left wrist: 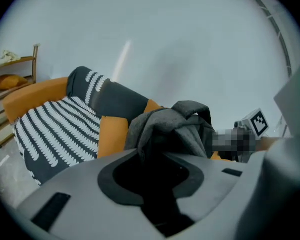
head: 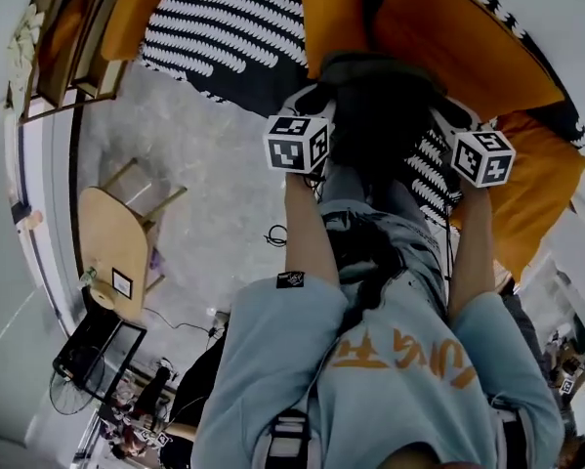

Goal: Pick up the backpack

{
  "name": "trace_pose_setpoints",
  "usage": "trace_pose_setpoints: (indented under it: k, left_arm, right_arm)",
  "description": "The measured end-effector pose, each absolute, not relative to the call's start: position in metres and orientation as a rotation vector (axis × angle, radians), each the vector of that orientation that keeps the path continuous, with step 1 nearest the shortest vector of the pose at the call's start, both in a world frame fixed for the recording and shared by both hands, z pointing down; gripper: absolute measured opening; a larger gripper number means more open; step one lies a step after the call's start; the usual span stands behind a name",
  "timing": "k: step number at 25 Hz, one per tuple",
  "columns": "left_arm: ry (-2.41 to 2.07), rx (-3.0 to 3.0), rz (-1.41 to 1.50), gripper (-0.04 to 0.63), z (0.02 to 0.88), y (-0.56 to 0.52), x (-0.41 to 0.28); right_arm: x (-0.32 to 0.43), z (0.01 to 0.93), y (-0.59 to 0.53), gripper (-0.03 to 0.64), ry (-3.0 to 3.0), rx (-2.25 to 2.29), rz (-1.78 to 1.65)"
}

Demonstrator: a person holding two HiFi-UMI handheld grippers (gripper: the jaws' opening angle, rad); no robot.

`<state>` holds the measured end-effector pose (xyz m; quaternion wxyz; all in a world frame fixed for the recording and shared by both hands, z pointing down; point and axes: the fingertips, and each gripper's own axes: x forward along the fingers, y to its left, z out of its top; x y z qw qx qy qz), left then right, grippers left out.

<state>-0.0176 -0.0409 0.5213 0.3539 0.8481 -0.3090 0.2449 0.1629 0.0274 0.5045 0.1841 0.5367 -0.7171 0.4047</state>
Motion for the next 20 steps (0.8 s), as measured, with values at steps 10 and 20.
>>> trace_pose_setpoints:
  k: [10, 20]
  left_arm:
    - [-0.887, 2.414, 0.54, 0.106, 0.409, -0.018, -0.004]
    - [-0.902, 2.606, 0.432, 0.107, 0.3, -0.001, 0.041]
  right_arm:
    - [0.176, 0.398, 0.05, 0.138, -2.203, 1.59, 0.825]
    - [0.221, 0.287, 0.069, 0.138, -2.235, 1.768, 0.486]
